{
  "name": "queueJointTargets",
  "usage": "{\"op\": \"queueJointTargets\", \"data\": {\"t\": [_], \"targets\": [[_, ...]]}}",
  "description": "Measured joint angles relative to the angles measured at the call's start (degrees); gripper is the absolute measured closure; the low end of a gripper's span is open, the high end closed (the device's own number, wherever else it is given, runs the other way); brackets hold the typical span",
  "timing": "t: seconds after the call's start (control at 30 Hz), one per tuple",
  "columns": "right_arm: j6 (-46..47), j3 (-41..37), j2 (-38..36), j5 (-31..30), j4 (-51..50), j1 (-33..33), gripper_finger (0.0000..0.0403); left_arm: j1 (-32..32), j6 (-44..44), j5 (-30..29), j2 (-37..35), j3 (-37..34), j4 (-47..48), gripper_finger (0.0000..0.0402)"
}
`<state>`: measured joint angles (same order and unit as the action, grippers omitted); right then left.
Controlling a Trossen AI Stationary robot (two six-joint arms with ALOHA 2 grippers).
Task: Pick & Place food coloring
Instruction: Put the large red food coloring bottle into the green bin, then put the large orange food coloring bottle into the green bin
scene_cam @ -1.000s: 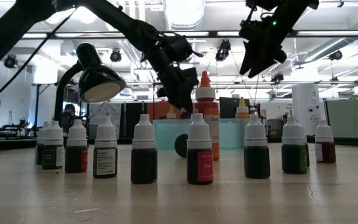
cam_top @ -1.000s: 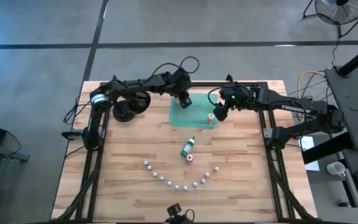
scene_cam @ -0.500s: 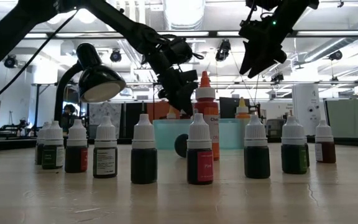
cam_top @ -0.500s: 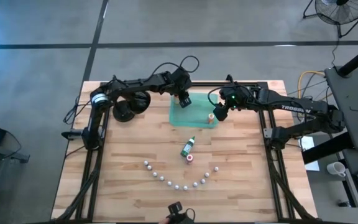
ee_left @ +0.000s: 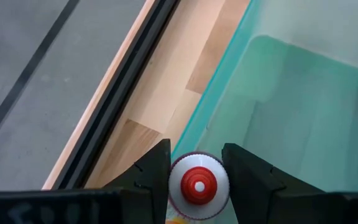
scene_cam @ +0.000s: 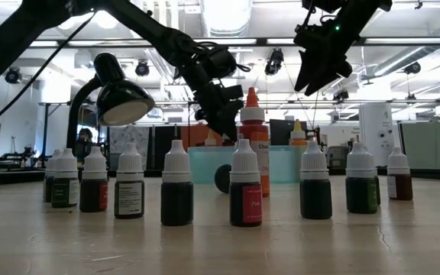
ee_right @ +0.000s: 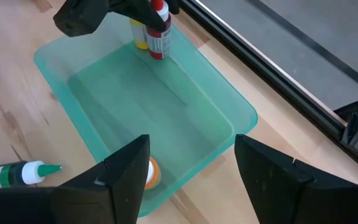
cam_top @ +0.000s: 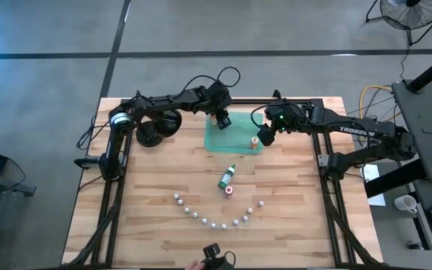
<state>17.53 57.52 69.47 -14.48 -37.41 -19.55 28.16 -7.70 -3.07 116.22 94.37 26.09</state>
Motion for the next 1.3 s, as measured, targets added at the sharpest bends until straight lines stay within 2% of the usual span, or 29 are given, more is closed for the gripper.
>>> {"op": "queueJointTargets", "data": {"t": [0.63, 1.17, 1.3], "targets": [[-1.24, 0.0, -0.02, -0.02, -0.04, 0.0, 0.0174, -0.37, 0.2, 0.09, -0.07, -1.86, 0.38, 0.0286], [-3.0, 0.0, -0.02, -0.07, -0.04, 0.0, 0.0174, -0.5, 0.0, -0.9, -0.11, 1.35, -0.2, 0.0285], [-3.19, 0.0, -0.04, -0.09, -0.04, 0.0, 0.0174, -0.64, 0.0, -1.11, -0.11, 3.05, 3.15, 0.0267]]}}
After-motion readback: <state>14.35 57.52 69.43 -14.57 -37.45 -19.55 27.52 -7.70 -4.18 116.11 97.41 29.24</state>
